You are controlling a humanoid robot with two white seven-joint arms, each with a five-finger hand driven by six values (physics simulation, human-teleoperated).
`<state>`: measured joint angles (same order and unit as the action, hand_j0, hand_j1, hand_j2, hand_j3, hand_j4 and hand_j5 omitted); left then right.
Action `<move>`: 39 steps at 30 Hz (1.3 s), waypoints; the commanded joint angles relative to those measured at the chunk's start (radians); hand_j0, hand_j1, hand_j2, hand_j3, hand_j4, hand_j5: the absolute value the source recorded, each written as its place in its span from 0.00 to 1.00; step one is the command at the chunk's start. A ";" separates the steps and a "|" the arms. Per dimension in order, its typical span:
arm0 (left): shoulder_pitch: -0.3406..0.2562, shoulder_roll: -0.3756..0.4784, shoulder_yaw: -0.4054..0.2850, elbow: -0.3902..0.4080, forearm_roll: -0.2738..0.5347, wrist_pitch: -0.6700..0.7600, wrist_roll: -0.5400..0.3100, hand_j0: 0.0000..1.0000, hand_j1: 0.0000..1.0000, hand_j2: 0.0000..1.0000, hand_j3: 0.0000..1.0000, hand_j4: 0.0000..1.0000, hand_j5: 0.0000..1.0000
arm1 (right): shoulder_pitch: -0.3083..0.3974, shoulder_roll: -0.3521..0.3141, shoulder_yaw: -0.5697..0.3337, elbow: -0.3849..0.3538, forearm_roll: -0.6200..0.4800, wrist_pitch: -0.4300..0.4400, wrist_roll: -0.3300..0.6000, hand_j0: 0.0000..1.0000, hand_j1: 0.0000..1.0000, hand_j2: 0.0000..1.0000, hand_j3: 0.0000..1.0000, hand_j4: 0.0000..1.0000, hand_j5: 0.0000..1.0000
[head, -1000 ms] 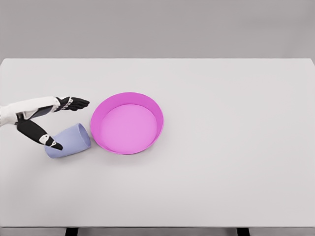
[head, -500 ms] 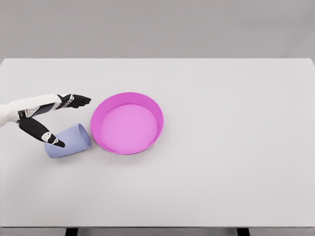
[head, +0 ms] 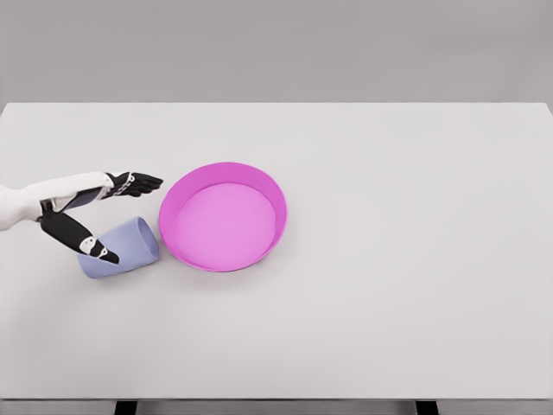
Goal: Flip the cup with left arm and place it on the plate
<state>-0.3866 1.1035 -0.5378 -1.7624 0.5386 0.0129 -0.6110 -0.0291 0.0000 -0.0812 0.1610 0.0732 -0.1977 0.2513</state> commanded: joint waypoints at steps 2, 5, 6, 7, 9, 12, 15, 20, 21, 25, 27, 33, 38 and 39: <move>0.003 -0.001 0.006 0.000 0.004 0.028 0.000 1.00 1.00 1.00 1.00 1.00 1.00 | 0.000 0.000 0.000 0.000 0.000 0.000 0.000 1.00 1.00 1.00 1.00 1.00 1.00; 0.005 -0.002 0.007 0.000 0.004 0.059 0.000 1.00 1.00 1.00 1.00 1.00 1.00 | 0.000 0.000 0.000 0.000 0.000 0.000 0.000 1.00 1.00 1.00 1.00 1.00 1.00; 0.005 -0.002 0.006 0.000 0.004 0.059 0.000 1.00 1.00 1.00 1.00 1.00 1.00 | 0.000 0.000 0.000 0.000 0.000 0.000 0.000 1.00 1.00 1.00 1.00 1.00 1.00; 0.005 -0.002 0.006 -0.002 0.004 0.059 0.000 1.00 1.00 1.00 1.00 1.00 1.00 | 0.000 0.000 0.000 0.000 0.000 0.000 0.000 1.00 1.00 1.00 1.00 1.00 1.00; 0.005 -0.002 0.006 0.000 0.004 0.059 0.000 1.00 1.00 1.00 1.00 1.00 1.00 | 0.000 0.000 0.000 0.000 0.000 0.000 0.000 1.00 1.00 1.00 1.00 1.00 1.00; 0.006 -0.004 0.006 0.000 0.004 0.061 0.000 1.00 1.00 1.00 1.00 1.00 1.00 | 0.000 0.000 0.000 0.000 0.000 0.000 0.000 1.00 1.00 1.00 1.00 1.00 1.00; 0.006 -0.004 0.006 -0.002 0.006 0.061 0.000 1.00 1.00 1.00 1.00 1.00 1.00 | 0.000 0.000 0.000 0.000 0.000 0.000 0.000 1.00 1.00 1.00 1.00 1.00 1.00; 0.008 -0.004 0.007 0.000 0.008 0.059 0.000 1.00 1.00 1.00 1.00 1.00 1.00 | 0.000 0.000 0.000 0.000 0.000 0.000 0.000 1.00 1.00 1.00 1.00 1.00 1.00; 0.008 -0.004 0.007 0.000 0.006 0.061 0.000 1.00 1.00 1.00 1.00 1.00 1.00 | 0.000 0.000 0.000 0.000 0.000 0.000 0.000 1.00 1.00 1.00 1.00 1.00 1.00; 0.006 -0.004 0.007 0.000 0.008 0.061 0.000 1.00 1.00 1.00 1.00 1.00 1.00 | 0.000 0.000 0.000 0.000 0.000 0.000 0.000 1.00 1.00 1.00 1.00 1.00 1.00; 0.005 -0.004 0.007 0.000 0.004 0.061 0.000 1.00 1.00 1.00 1.00 1.00 1.00 | 0.000 0.000 0.000 0.000 0.000 0.000 0.000 1.00 1.00 1.00 1.00 1.00 1.00; 0.003 -0.005 0.025 0.006 0.004 0.062 0.000 1.00 1.00 1.00 1.00 1.00 1.00 | 0.000 0.000 0.000 0.000 0.000 0.000 0.000 1.00 1.00 1.00 1.00 1.00 1.00; 0.003 -0.028 0.024 0.012 0.003 0.074 0.000 1.00 1.00 1.00 1.00 1.00 1.00 | 0.000 0.000 0.000 0.000 0.000 0.000 0.000 1.00 1.00 1.00 1.00 1.00 1.00; 0.003 -0.031 0.024 0.017 0.003 0.078 0.000 1.00 1.00 1.00 1.00 1.00 1.00 | 0.000 0.000 0.000 0.000 0.000 0.000 0.000 1.00 1.00 1.00 1.00 1.00 1.00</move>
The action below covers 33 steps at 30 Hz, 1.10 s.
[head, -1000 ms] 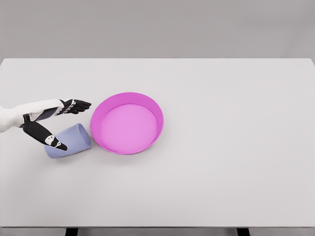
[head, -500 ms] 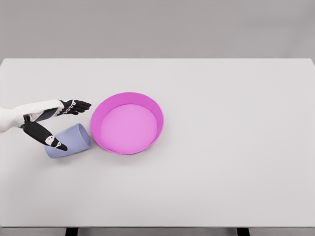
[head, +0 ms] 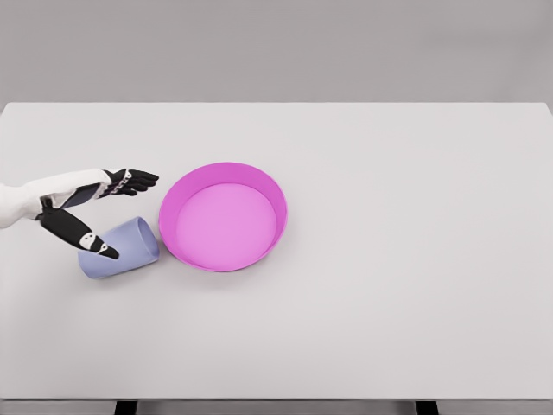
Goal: Flip the cup with left arm and place it on the plate
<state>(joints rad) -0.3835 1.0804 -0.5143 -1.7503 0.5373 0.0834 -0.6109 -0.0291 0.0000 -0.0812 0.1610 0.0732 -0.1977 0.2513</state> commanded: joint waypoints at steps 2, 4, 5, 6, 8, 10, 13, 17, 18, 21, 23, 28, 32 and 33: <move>0.002 -0.013 -0.001 0.014 0.006 0.007 0.000 1.00 1.00 1.00 1.00 1.00 1.00 | 0.000 0.000 0.000 0.000 0.000 0.000 0.000 1.00 1.00 1.00 1.00 1.00 1.00; 0.003 -0.016 -0.001 0.029 0.004 0.007 0.000 1.00 1.00 1.00 1.00 1.00 1.00 | 0.000 0.000 0.000 0.000 0.000 0.000 0.000 1.00 1.00 1.00 1.00 1.00 1.00; 0.003 -0.017 -0.004 0.032 0.004 0.007 0.000 1.00 1.00 1.00 1.00 1.00 1.00 | 0.000 0.000 0.000 0.000 0.000 0.000 0.000 1.00 1.00 1.00 1.00 1.00 1.00; 0.003 -0.025 -0.007 0.034 0.004 0.007 0.000 1.00 1.00 1.00 1.00 1.00 1.00 | 0.000 0.000 0.000 0.000 0.000 0.000 0.000 1.00 1.00 1.00 1.00 1.00 1.00; 0.003 -0.025 -0.012 0.034 0.004 0.007 0.000 1.00 1.00 1.00 1.00 1.00 1.00 | 0.000 0.000 0.000 0.000 0.000 0.000 0.000 1.00 1.00 1.00 1.00 1.00 1.00; 0.017 -0.037 -0.007 0.034 -0.007 0.007 0.000 1.00 1.00 1.00 1.00 1.00 1.00 | 0.000 0.000 0.000 0.000 0.000 0.000 0.000 1.00 1.00 1.00 1.00 1.00 1.00; 0.023 -0.040 -0.006 0.046 -0.010 0.007 0.000 1.00 1.00 1.00 1.00 1.00 1.00 | 0.000 0.000 0.000 0.000 0.000 0.000 0.000 1.00 1.00 1.00 1.00 1.00 1.00; 0.025 -0.040 -0.007 0.072 -0.008 0.007 0.000 1.00 1.00 1.00 1.00 1.00 1.00 | 0.000 0.000 0.000 0.000 0.000 0.000 0.000 1.00 1.00 1.00 1.00 1.00 1.00; 0.025 -0.040 -0.007 0.083 -0.008 0.007 0.000 1.00 1.00 1.00 1.00 1.00 1.00 | 0.000 0.000 0.000 0.000 0.000 0.000 0.000 1.00 1.00 1.00 1.00 1.00 1.00; 0.025 -0.045 -0.009 0.083 -0.010 0.007 0.000 1.00 1.00 1.00 1.00 1.00 1.00 | 0.000 0.000 0.000 0.000 0.000 0.000 0.000 1.00 1.00 1.00 1.00 1.00 1.00; 0.025 -0.056 -0.012 0.084 -0.011 0.007 0.000 1.00 1.00 1.00 1.00 1.00 1.00 | 0.000 0.000 0.000 0.000 0.000 0.000 0.000 1.00 1.00 1.00 1.00 1.00 1.00; 0.026 -0.060 -0.013 0.086 -0.027 0.007 0.000 1.00 1.00 1.00 1.00 1.00 1.00 | 0.000 0.000 0.000 0.000 0.000 0.000 0.000 1.00 1.00 1.00 1.00 1.00 1.00; 0.048 -0.060 -0.004 0.086 -0.028 0.007 0.000 1.00 1.00 1.00 1.00 1.00 1.00 | 0.000 0.000 0.000 0.000 0.000 0.000 0.000 1.00 1.00 1.00 1.00 1.00 1.00; 0.048 -0.060 -0.004 0.086 -0.028 0.007 0.000 1.00 1.00 1.00 1.00 1.00 1.00 | 0.000 0.000 0.000 0.000 0.000 0.000 0.000 1.00 1.00 1.00 1.00 1.00 1.00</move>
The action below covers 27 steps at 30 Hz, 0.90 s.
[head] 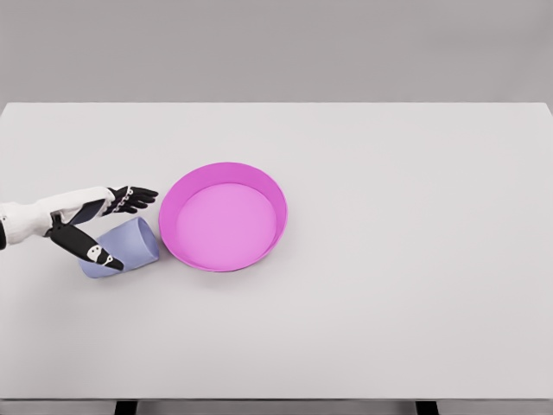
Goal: Flip the cup with left arm and place it on the plate
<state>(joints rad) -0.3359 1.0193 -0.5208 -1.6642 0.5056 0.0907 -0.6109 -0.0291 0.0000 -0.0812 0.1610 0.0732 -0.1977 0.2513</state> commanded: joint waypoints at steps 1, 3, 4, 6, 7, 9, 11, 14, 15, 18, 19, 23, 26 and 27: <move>0.000 0.002 0.002 0.000 0.005 0.000 0.000 1.00 1.00 1.00 1.00 1.00 1.00 | 0.000 0.000 0.000 0.000 0.000 0.000 0.000 1.00 1.00 1.00 1.00 1.00 1.00; 0.000 0.001 0.001 0.000 0.004 0.000 0.000 1.00 1.00 1.00 1.00 1.00 1.00 | 0.000 0.000 0.001 0.000 0.000 0.000 0.000 1.00 1.00 1.00 1.00 1.00 1.00; 0.000 0.001 0.001 0.000 0.004 0.000 0.000 1.00 1.00 1.00 1.00 1.00 1.00 | 0.000 0.000 0.000 0.000 0.000 0.000 0.000 1.00 1.00 1.00 1.00 1.00 1.00; 0.000 0.001 0.001 0.000 0.004 0.000 0.000 1.00 1.00 1.00 1.00 1.00 1.00 | 0.000 0.000 0.000 0.000 0.000 0.000 0.000 1.00 1.00 1.00 1.00 1.00 1.00; 0.000 0.001 0.001 0.000 0.004 0.000 0.000 1.00 1.00 1.00 1.00 1.00 1.00 | 0.000 0.000 0.000 0.000 0.000 0.000 0.000 1.00 1.00 1.00 1.00 1.00 1.00; 0.003 0.001 0.002 0.000 0.004 0.000 0.000 1.00 1.00 1.00 1.00 1.00 1.00 | 0.000 0.000 0.000 0.000 0.000 0.000 0.000 1.00 1.00 1.00 1.00 1.00 1.00; 0.006 0.001 0.002 0.001 0.004 0.001 0.000 1.00 1.00 1.00 1.00 1.00 1.00 | 0.000 0.000 0.000 0.000 0.000 0.000 0.000 1.00 1.00 1.00 1.00 1.00 1.00; 0.006 0.001 0.002 0.001 0.002 0.001 0.000 1.00 1.00 1.00 1.00 1.00 1.00 | 0.000 0.000 0.000 0.000 0.000 0.000 0.000 1.00 1.00 1.00 1.00 1.00 1.00; 0.006 -0.002 0.002 0.001 0.002 0.001 0.000 1.00 1.00 1.00 1.00 1.00 1.00 | 0.000 0.000 0.000 0.000 0.000 0.000 0.000 1.00 1.00 1.00 1.00 1.00 1.00; 0.006 -0.008 0.002 0.023 0.002 0.001 0.000 1.00 1.00 1.00 1.00 1.00 1.00 | 0.000 0.000 0.000 0.000 0.000 0.000 0.000 1.00 1.00 1.00 1.00 1.00 1.00; 0.006 -0.010 0.002 0.032 0.001 0.001 0.000 1.00 1.00 1.00 1.00 1.00 1.00 | 0.000 0.000 0.000 0.000 0.000 0.000 0.000 1.00 1.00 1.00 1.00 1.00 1.00; 0.006 -0.021 -0.002 0.041 -0.012 0.001 0.000 1.00 1.00 1.00 1.00 1.00 1.00 | 0.000 0.000 0.000 0.000 0.000 0.000 0.000 1.00 1.00 1.00 1.00 1.00 1.00; 0.006 -0.027 -0.005 0.041 -0.021 0.001 0.000 1.00 1.00 1.00 1.00 1.00 1.00 | 0.000 0.000 0.000 0.000 0.000 0.000 0.000 1.00 1.00 1.00 1.00 1.00 1.00; 0.006 -0.030 -0.005 0.041 -0.021 0.001 0.000 1.00 1.00 1.00 1.00 1.00 1.00 | 0.000 0.000 0.000 0.000 0.000 0.000 0.000 1.00 1.00 1.00 1.00 1.00 1.00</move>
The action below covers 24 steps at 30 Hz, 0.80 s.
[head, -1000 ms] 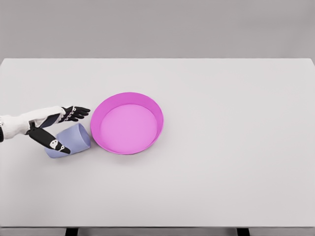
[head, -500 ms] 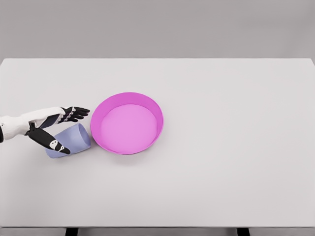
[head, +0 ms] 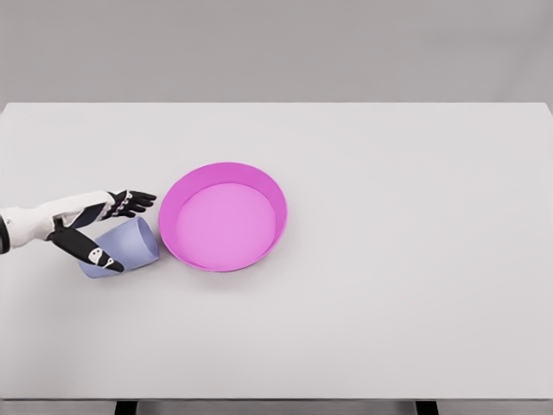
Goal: Flip the cup with left arm and place it on the plate
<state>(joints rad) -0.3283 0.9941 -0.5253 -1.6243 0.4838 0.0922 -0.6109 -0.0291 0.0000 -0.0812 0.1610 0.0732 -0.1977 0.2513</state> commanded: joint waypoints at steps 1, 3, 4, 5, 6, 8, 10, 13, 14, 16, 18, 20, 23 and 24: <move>0.000 -0.005 -0.001 0.001 0.001 0.000 0.000 1.00 1.00 1.00 1.00 1.00 1.00 | 0.000 0.000 0.000 0.000 0.000 0.000 0.000 1.00 1.00 1.00 1.00 1.00 1.00; 0.008 -0.005 0.002 0.003 0.001 0.000 0.000 0.91 0.91 0.91 0.91 0.91 0.91 | 0.000 0.000 0.000 0.000 0.000 0.000 0.000 1.00 1.00 1.00 1.00 1.00 1.00; 0.012 -0.005 0.002 0.003 -0.001 0.000 0.000 0.90 0.90 0.90 0.90 0.90 0.90 | 0.000 0.000 0.000 0.000 0.000 0.000 0.000 1.00 1.00 1.00 1.00 1.00 1.00; 0.012 -0.005 0.001 0.003 0.001 0.000 0.000 0.86 0.86 0.86 0.86 0.86 0.86 | 0.000 0.000 0.000 0.000 0.000 0.000 0.000 1.00 1.00 1.00 1.00 1.00 1.00; 0.012 -0.005 0.002 0.003 0.001 0.000 0.000 0.78 0.78 0.78 0.78 0.78 0.78 | 0.000 0.000 0.000 0.000 0.000 0.000 0.000 1.00 1.00 1.00 1.00 1.00 1.00; 0.012 -0.005 0.002 0.003 0.002 -0.002 0.000 0.62 0.62 0.62 0.62 0.62 0.62 | 0.000 0.000 0.000 0.000 0.000 0.000 0.000 1.00 1.00 1.00 1.00 1.00 1.00; 0.012 -0.005 0.002 0.006 0.006 0.000 0.000 0.58 0.58 0.58 0.58 0.58 0.58 | 0.000 0.000 0.000 0.000 0.000 0.000 0.000 1.00 1.00 1.00 1.00 1.00 1.00; 0.012 -0.005 0.002 0.011 0.009 -0.002 0.000 0.57 0.57 0.57 0.57 0.57 0.57 | 0.000 0.000 0.000 0.000 0.000 0.000 0.000 1.00 1.00 1.00 1.00 1.00 1.00; 0.014 -0.005 0.001 0.011 0.006 -0.002 0.000 0.57 0.57 0.57 0.57 0.57 0.57 | 0.000 0.000 0.000 0.000 0.000 0.000 0.000 1.00 1.00 1.00 1.00 1.00 1.00; 0.012 -0.009 -0.001 0.014 0.004 -0.002 0.000 0.57 0.57 0.57 0.57 0.57 0.57 | 0.000 0.000 0.000 0.000 0.000 0.000 0.000 1.00 1.00 1.00 1.00 1.00 1.00; 0.014 -0.008 0.004 0.014 0.006 -0.002 0.000 0.56 0.56 0.56 0.56 0.56 0.56 | 0.000 0.000 0.000 0.000 0.000 0.000 0.000 1.00 1.00 1.00 1.00 1.00 1.00; 0.012 0.000 0.010 0.012 0.019 -0.002 0.000 0.55 0.55 0.55 0.55 0.55 0.55 | 0.000 0.000 0.000 0.000 0.000 0.000 0.000 1.00 1.00 1.00 1.00 1.00 1.00; 0.012 0.006 0.013 0.011 0.052 -0.002 0.000 0.54 0.54 0.54 0.54 0.54 0.54 | 0.000 0.000 0.000 0.000 0.000 0.000 0.000 1.00 1.00 1.00 1.00 1.00 1.00; 0.012 0.008 0.013 0.011 0.061 -0.003 0.000 0.53 0.53 0.53 0.53 0.53 0.53 | 0.000 0.000 0.000 0.000 0.000 0.000 0.000 1.00 1.00 1.00 1.00 1.00 1.00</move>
<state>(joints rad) -0.3160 0.9966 -0.5143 -1.6132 0.5240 0.0897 -0.6107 -0.0291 0.0000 -0.0812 0.1610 0.0732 -0.1977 0.2513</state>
